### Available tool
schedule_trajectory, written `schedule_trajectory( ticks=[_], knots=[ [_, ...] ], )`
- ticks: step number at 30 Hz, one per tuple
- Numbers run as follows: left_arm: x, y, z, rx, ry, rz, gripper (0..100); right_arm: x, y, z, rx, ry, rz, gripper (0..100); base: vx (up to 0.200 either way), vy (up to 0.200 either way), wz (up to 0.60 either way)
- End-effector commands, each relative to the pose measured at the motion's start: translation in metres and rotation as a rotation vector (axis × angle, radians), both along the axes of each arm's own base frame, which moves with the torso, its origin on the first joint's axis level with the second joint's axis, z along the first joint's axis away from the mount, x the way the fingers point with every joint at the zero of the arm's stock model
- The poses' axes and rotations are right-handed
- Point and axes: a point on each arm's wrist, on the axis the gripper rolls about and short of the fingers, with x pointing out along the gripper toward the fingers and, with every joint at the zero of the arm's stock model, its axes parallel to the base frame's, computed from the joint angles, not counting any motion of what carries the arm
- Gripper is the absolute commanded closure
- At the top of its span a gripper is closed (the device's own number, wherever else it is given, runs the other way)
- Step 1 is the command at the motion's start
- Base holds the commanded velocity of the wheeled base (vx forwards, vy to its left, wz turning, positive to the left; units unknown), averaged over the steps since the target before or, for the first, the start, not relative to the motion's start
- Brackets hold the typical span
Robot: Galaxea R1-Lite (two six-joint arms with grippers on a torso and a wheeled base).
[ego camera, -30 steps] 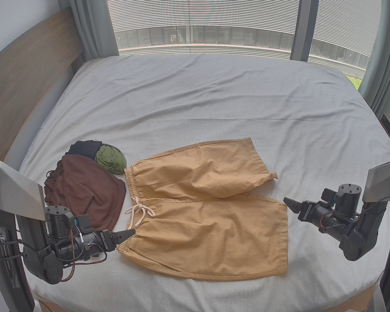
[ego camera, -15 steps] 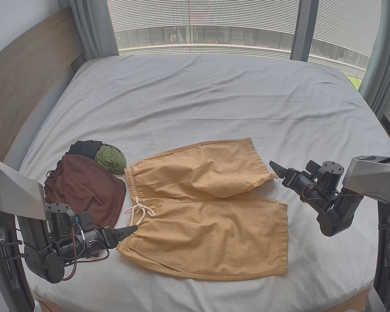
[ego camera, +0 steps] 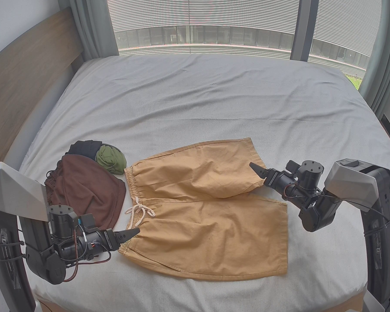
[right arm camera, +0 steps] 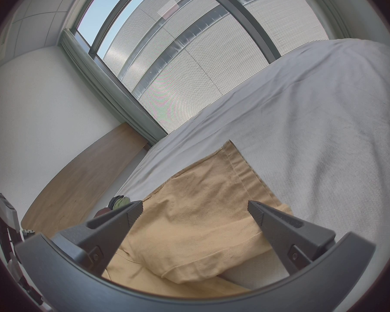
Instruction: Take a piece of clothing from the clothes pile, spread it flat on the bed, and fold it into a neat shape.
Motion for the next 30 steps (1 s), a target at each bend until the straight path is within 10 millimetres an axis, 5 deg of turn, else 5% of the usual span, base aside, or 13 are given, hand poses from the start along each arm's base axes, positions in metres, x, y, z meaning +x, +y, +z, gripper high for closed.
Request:
schedule_trajectory(
  ticks=[1, 10, 21, 29, 30],
  knots=[
    [0.000, 0.000, -0.001, 0.000, 0.006, 0.001, 0, 0.000, 0.001, -0.014, -0.008, 0.028, 0.000, 0, 0.000, 0.000, 0.00],
    [-0.001, 0.000, -0.005, 0.005, 0.019, -0.001, 0, -0.017, -0.007, -0.032, -0.052, 0.093, -0.007, 0, 0.000, 0.000, 0.00],
    [-0.001, 0.002, -0.009, 0.009, 0.036, 0.008, 0, -0.024, -0.007, -0.029, -0.053, 0.093, -0.005, 0, 0.000, 0.000, 0.00],
    [0.000, 0.003, -0.016, 0.015, 0.060, 0.016, 0, -0.065, -0.020, 0.014, -0.053, 0.055, -0.019, 0, 0.000, 0.000, 0.00],
    [-0.001, 0.003, -0.021, 0.022, 0.077, 0.022, 0, -0.082, -0.030, 0.020, -0.081, 0.079, -0.037, 0, 0.000, 0.000, 0.00]
  ],
)
